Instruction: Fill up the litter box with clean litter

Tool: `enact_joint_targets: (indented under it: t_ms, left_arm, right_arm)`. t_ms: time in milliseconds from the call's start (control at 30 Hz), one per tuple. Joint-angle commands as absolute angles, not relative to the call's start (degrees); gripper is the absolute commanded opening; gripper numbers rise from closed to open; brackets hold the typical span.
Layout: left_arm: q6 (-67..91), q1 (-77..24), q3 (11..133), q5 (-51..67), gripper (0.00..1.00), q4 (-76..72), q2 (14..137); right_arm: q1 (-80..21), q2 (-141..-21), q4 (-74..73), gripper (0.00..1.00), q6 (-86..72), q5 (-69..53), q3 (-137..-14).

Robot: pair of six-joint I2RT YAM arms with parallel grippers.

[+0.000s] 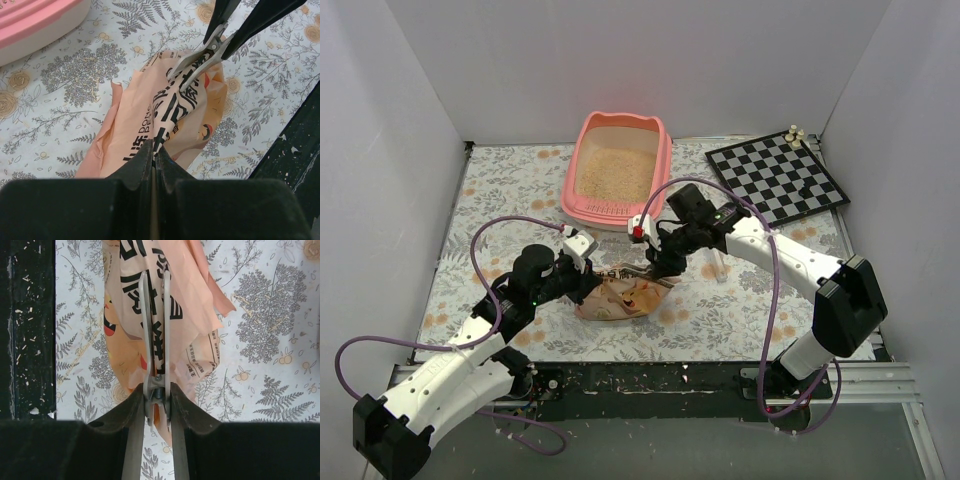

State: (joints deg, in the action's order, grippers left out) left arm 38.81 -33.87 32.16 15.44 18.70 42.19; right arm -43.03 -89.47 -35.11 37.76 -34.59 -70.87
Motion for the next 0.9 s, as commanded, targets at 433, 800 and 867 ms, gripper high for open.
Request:
enact_joint_targets:
  t_ms: [433,800,867]
  left_arm:
    - [38.85,-34.01,33.22,15.56,0.09,12.57,40.43]
    - [38.50,-34.01,35.85,16.08,0.51,13.44,40.87]
    - [38.58,-34.10,38.31,16.43,0.59,14.50,41.74]
  right_arm:
    - [-43.68,-82.80,-35.25,0.86,33.23,-28.57,-72.86]
    - [-43.68,-71.30,-27.35,0.93,24.10,-20.23,-73.66]
    - [-43.68,-68.13,-22.09,0.93,18.84,-16.02,-71.64]
